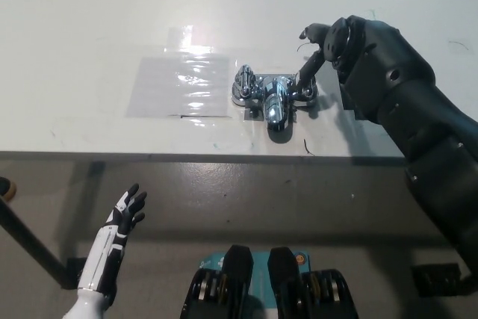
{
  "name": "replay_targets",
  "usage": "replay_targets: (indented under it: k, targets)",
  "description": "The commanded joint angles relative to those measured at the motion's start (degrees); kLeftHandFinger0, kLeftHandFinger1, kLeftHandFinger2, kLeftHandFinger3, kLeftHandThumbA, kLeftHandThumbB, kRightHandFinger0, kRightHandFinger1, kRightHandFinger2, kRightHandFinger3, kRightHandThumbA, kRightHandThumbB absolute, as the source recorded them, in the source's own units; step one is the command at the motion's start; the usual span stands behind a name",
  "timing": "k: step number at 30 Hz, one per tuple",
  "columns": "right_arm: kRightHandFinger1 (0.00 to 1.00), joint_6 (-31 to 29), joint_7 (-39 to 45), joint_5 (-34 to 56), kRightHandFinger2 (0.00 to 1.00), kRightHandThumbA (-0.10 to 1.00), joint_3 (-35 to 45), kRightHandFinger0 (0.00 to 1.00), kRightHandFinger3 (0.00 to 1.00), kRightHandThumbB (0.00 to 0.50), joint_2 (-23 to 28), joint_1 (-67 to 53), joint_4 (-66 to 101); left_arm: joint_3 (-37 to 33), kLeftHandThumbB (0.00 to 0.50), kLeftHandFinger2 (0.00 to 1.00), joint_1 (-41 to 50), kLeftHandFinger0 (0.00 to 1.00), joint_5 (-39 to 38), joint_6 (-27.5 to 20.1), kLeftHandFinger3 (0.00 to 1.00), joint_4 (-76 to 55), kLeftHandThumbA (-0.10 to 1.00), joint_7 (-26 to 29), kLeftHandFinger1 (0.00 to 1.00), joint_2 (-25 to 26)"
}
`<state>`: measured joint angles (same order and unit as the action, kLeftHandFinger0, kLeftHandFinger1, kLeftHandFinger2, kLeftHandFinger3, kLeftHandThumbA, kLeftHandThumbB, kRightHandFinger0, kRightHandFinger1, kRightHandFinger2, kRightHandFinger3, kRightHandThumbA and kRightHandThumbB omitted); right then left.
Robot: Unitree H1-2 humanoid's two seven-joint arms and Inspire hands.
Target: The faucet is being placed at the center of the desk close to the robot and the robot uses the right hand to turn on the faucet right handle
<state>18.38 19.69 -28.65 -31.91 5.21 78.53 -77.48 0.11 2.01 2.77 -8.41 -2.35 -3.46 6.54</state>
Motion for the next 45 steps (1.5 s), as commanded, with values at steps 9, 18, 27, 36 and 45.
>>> replay_targets:
  k: [9, 18, 27, 36, 45]
  targets:
    - [1.00, -0.12, 3.44, -3.50, 1.00, 0.97, -4.09, 1.00, 1.00, 0.380, 3.36, 4.22, -2.18, 0.12, 0.156, 1.00, -1.05, 1.00, 0.07, -1.92, 1.00, -1.59, 1.00, -0.30, 1.00, 1.03]
    - [1.00, -0.25, 2.12, -4.96, 1.00, 0.86, -7.17, 1.00, 1.00, 0.405, 4.73, 4.14, -2.22, 0.05, 0.166, 1.00, -0.98, 1.00, 0.45, -1.95, 1.00, -1.28, 1.00, -0.03, 1.00, 0.99]
    - [1.00, 0.20, 0.30, -4.48, 1.00, 0.79, -6.76, 1.00, 1.00, 0.406, 5.74, 3.66, -1.52, 0.08, 0.173, 1.00, -0.99, 1.00, 0.15, -1.66, 1.00, -1.41, 1.00, -0.09, 1.00, 0.86]
    - [1.00, 1.17, -1.91, -4.37, 1.00, 0.76, -6.30, 1.00, 1.00, 0.396, 6.30, 3.93, -1.67, 0.02, 0.161, 1.00, -1.00, 1.00, 0.27, -1.89, 1.00, -1.35, 1.00, -0.18, 1.00, 0.93]
    - [1.00, 2.01, -5.63, -5.24, 1.00, 0.74, -6.84, 1.00, 1.00, 0.393, 7.04, 3.90, -1.69, 0.02, 0.176, 1.00, -0.81, 1.00, 0.07, -0.89, 1.00, -2.01, 1.00, -0.23, 1.00, 0.76]
